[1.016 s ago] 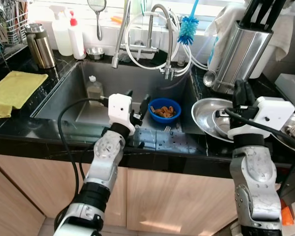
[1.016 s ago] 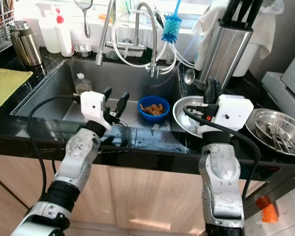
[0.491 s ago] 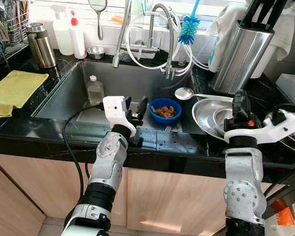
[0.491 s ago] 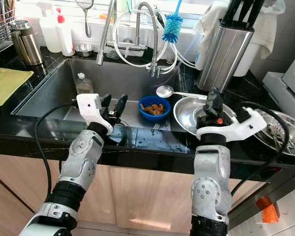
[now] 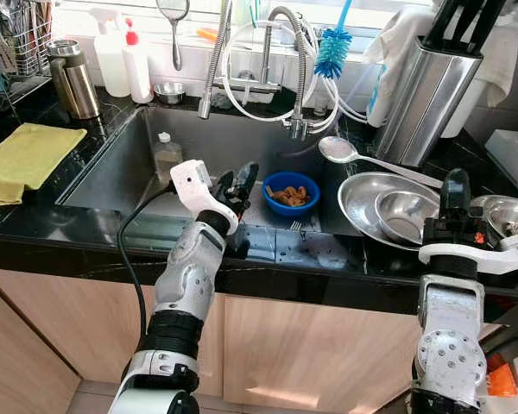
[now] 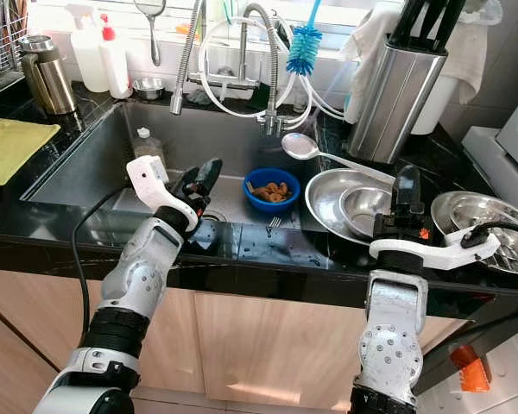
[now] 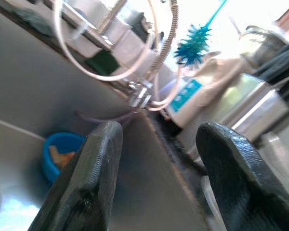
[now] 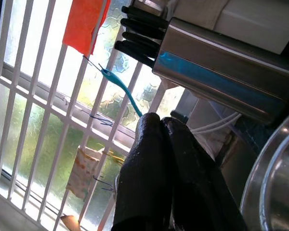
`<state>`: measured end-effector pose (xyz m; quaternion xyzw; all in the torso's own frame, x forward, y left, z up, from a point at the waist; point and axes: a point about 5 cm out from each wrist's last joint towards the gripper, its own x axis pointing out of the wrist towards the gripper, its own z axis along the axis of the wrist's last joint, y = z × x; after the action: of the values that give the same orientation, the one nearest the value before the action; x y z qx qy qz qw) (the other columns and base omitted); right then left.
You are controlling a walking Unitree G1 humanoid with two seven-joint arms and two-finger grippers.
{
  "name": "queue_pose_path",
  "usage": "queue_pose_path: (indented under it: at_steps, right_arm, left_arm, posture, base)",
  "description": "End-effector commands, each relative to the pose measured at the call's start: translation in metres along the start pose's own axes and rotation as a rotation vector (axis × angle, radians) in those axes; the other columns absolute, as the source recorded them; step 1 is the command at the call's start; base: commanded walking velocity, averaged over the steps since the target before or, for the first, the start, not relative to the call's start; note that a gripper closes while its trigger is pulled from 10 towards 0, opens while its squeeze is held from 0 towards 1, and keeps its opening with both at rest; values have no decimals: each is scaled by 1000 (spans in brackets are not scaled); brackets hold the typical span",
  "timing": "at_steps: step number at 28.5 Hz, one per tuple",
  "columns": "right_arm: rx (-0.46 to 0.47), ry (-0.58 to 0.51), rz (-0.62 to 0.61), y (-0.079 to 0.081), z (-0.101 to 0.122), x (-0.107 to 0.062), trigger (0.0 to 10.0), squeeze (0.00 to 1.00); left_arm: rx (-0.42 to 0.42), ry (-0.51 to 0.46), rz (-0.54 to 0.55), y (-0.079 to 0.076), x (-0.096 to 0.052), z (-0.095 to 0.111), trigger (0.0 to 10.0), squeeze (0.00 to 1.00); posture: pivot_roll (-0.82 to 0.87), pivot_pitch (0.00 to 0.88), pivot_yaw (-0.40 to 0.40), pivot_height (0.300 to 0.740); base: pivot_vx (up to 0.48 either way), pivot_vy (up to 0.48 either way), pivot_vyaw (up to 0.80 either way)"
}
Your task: Kitchen organization
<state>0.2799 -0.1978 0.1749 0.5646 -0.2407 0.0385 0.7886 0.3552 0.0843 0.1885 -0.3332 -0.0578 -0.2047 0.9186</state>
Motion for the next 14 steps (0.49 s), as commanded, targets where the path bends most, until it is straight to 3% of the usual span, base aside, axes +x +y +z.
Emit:
queue_pose_path:
  at_steps: [1,6,8,10,14]
  right_arm:
    - [61,-1,-50,-9,-10,-13,10000,0]
    - [69,3,-41,-8,-12,-14,10000,0]
    - [75,-6,-36,-8,-11,-13,10000,0]
    - [107,-28,-22,-7,-9,-13,10000,0]
    - [131,-29,-5,-6,-11,-13,10000,0]
  left_arm:
    - [4,15,-106,-14,4,6,10000,0]
    - [138,107,-337,-26,2,13,10000,0]
    - [114,130,-376,-27,3,17,10000,0]
    - [31,195,-441,-29,0,17,10000,0]
    - [5,276,-508,-30,-6,13,10000,0]
  posture:
    - [95,0,-87,740]
    - [99,0,-85,740]
    - [99,0,-85,740]
    - [109,0,-84,740]
    - [112,0,-79,740]
  base:
    - [0,0,0]
    - [0,0,0]
    - [0,0,0]
    - [0,0,0]
    - [0,0,0]
